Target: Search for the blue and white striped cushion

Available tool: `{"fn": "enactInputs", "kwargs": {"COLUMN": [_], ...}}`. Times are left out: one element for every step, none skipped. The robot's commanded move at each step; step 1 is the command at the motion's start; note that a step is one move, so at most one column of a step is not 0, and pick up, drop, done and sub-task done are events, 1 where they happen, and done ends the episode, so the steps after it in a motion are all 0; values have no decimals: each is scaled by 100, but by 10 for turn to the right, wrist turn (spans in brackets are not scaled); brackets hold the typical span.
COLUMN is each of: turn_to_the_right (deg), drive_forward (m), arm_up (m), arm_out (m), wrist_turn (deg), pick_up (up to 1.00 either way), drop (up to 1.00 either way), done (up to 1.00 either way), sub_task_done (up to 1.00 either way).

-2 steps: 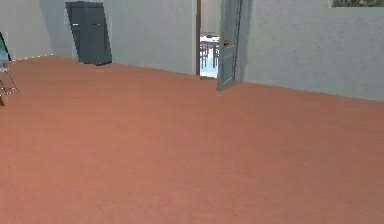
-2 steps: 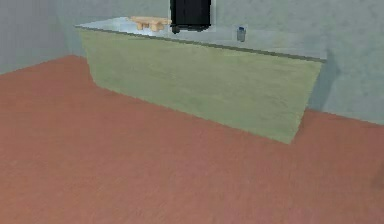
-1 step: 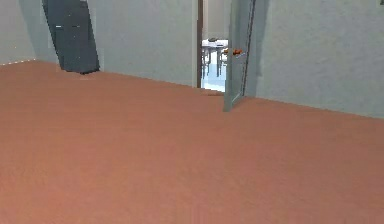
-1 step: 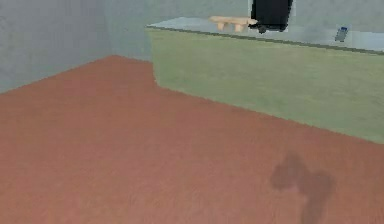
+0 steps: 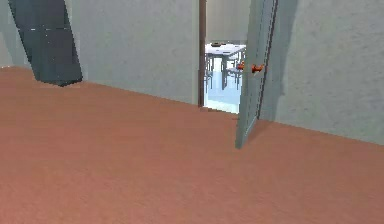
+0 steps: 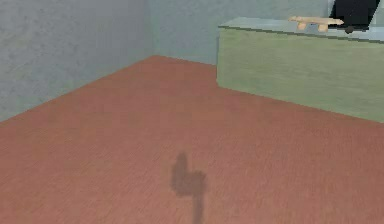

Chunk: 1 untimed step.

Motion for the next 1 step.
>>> {"fn": "enactInputs", "kwargs": {"turn_to_the_right": [30], "drive_forward": [0], "arm_up": [0], "arm_out": [0], "wrist_turn": [0], "pick_up": [0], "drop": [0], "done": [0], "sub_task_done": [0]}}
